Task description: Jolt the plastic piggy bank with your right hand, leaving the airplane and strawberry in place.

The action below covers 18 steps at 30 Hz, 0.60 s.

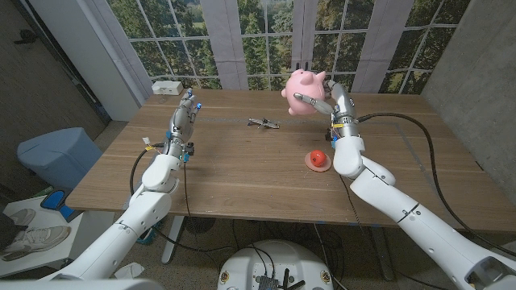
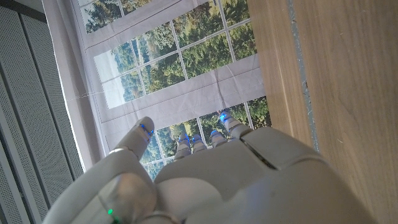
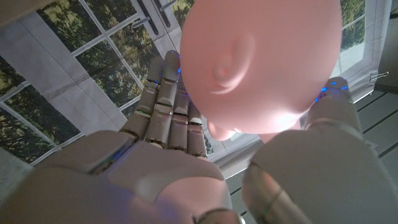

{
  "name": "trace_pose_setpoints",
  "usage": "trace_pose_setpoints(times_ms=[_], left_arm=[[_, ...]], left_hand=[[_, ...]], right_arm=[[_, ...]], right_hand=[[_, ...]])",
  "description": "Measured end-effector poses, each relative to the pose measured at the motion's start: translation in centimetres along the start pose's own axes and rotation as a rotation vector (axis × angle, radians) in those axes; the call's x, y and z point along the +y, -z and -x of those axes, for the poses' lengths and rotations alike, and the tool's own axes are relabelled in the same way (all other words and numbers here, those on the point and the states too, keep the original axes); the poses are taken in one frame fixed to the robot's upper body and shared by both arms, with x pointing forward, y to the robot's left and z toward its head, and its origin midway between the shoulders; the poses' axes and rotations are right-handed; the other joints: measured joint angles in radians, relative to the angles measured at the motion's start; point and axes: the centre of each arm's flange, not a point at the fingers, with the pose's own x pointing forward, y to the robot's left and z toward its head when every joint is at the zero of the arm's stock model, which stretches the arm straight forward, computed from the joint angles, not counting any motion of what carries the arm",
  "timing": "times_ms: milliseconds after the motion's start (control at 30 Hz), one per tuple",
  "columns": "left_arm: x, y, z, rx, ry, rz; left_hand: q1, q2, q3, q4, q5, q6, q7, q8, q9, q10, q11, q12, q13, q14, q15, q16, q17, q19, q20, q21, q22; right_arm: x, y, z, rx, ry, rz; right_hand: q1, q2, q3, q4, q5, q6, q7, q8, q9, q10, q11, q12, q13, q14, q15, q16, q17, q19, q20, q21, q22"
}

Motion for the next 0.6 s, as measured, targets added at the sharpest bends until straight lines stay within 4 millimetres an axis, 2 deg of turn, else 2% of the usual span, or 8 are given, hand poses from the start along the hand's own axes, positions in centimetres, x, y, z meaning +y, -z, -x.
trace_pose_setpoints(times_ms=[67,600], left_arm=[[0.04,-0.01,0.0,-0.001,-0.001,0.0],[0.07,-0.21,-0.12,-0.006,0.0,-0.001]], left_hand=[[0.0,0.0,0.0,0.0,0.0,0.0,0.0,0.0,0.0,0.0,0.0,0.0,0.0,0.0,0.0,0.0,0.0,0.0,0.0,0.0,0.0],[0.0,0.0,-0.003,-0.003,0.0,0.0,0.0,0.0,0.0,0.0,0.0,0.0,0.0,0.0,0.0,0.0,0.0,0.0,0.0,0.0,0.0]], right_arm=[[-0.08,0.04,0.1,-0.006,0.041,-0.011],[-0.53,0.81,0.89,-0.001,0.307,-0.108]], right_hand=[[0.0,0.0,0.0,0.0,-0.001,0.0,0.0,-0.002,0.0,0.0,0.0,-0.003,0.023,0.0,0.0,0.0,0.0,0.0,0.0,0.0,0.0],[0.0,0.0,0.0,0.0,0.006,0.012,-0.002,-0.011,0.0,0.01,0.0,-0.01,0.027,0.007,-0.003,-0.008,0.0,0.0,0.0,0.01,0.0]])
